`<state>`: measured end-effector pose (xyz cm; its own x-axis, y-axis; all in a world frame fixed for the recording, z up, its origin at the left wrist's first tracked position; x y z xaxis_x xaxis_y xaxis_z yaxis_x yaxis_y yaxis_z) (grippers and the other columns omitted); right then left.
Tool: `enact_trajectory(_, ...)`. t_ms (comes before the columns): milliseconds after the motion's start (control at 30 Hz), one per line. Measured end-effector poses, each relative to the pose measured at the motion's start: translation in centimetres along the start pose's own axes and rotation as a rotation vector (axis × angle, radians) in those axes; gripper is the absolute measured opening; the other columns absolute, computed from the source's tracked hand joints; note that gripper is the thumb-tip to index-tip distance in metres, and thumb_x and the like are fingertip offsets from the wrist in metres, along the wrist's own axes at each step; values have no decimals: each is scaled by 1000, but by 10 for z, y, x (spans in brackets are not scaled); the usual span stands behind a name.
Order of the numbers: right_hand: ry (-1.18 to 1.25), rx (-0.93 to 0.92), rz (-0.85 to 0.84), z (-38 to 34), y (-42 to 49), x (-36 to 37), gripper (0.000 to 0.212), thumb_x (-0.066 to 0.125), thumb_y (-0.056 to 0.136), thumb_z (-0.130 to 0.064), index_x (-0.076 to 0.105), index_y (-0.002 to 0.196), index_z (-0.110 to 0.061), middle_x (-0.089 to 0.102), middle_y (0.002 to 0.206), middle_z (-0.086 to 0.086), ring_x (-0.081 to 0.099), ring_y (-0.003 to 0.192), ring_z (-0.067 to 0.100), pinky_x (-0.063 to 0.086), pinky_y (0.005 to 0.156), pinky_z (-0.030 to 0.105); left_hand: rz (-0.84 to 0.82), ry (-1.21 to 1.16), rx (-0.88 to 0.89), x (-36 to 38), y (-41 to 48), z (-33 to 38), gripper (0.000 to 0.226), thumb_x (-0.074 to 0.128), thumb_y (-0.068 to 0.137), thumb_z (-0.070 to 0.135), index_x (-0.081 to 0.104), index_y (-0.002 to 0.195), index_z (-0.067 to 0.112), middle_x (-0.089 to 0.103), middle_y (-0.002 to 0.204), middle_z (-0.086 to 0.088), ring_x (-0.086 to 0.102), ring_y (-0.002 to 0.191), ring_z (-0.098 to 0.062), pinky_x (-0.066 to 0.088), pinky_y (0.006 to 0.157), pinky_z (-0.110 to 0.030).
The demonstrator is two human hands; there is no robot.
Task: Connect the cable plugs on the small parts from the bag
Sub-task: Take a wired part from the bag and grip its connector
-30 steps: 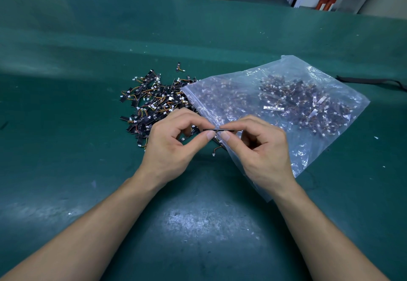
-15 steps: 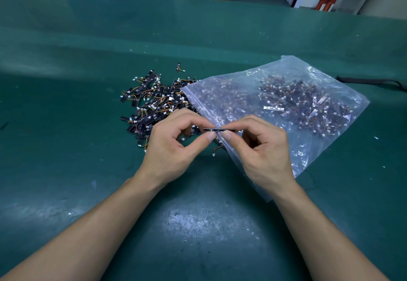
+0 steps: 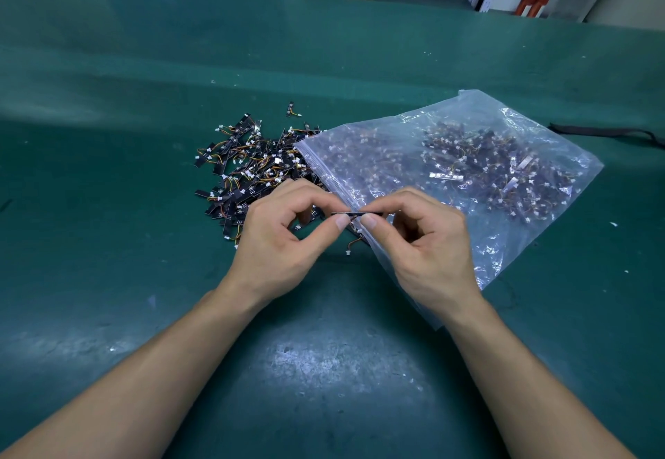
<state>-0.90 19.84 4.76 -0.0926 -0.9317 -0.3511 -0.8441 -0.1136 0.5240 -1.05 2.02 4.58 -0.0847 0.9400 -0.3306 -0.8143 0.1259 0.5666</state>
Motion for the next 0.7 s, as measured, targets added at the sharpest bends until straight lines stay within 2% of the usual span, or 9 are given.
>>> enact_trajectory(167, 27, 72, -14, 4, -1, 2, 3, 76, 85, -21, 76, 87, -18, 62, 72, -14, 43, 49, 12, 33, 54, 16, 9, -28, -34, 0, 1, -2, 9, 70, 88, 10, 71, 87, 19, 67, 82, 3, 58, 77, -15, 40, 69, -22)
enact_trajectory(333, 22, 79, -33, 5, 0, 2, 11, 71, 88, -18, 76, 81, -10, 66, 73, -7, 49, 56, 17, 38, 59, 21, -12, -47, -44, 0, 0, -2, 5, 68, 88, 20, 72, 89, 17, 68, 84, 3, 61, 81, -17, 45, 70, -28)
enact_trajectory(500, 37, 111, -20, 6, -1, 2, 10, 71, 87, -19, 76, 82, -12, 66, 72, -4, 44, 54, 7, 35, 57, 18, -10, -65, -100, 1, 1, -4, 10, 69, 87, 12, 69, 85, 22, 67, 82, 2, 61, 78, -23, 47, 70, -40)
enact_trajectory(633, 59, 145, -33, 7, -1, 3, 10, 71, 87, -21, 77, 84, -15, 66, 70, 0, 42, 52, 7, 34, 55, 18, -12, -56, -121, 1, 1, -3, 13, 67, 87, 12, 67, 82, 24, 65, 81, 3, 59, 76, -21, 46, 69, -32)
enact_trajectory(700, 52, 145, -38, 7, -1, 4, 11, 70, 88, -20, 77, 83, -13, 67, 71, -3, 46, 53, 14, 36, 55, 20, -18, -57, -130, 1, 1, -3, 12, 67, 87, 12, 67, 82, 23, 65, 81, 3, 58, 76, -20, 46, 69, -31)
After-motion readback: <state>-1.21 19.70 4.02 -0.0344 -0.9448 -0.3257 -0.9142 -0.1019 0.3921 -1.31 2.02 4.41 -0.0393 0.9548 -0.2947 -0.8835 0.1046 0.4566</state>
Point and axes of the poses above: each hand's wrist, its own y-axis towards the middle knuckle, its own x-axis out of the palm, z = x × y, the point moved 4 cm from there along y, towards the middle knuckle
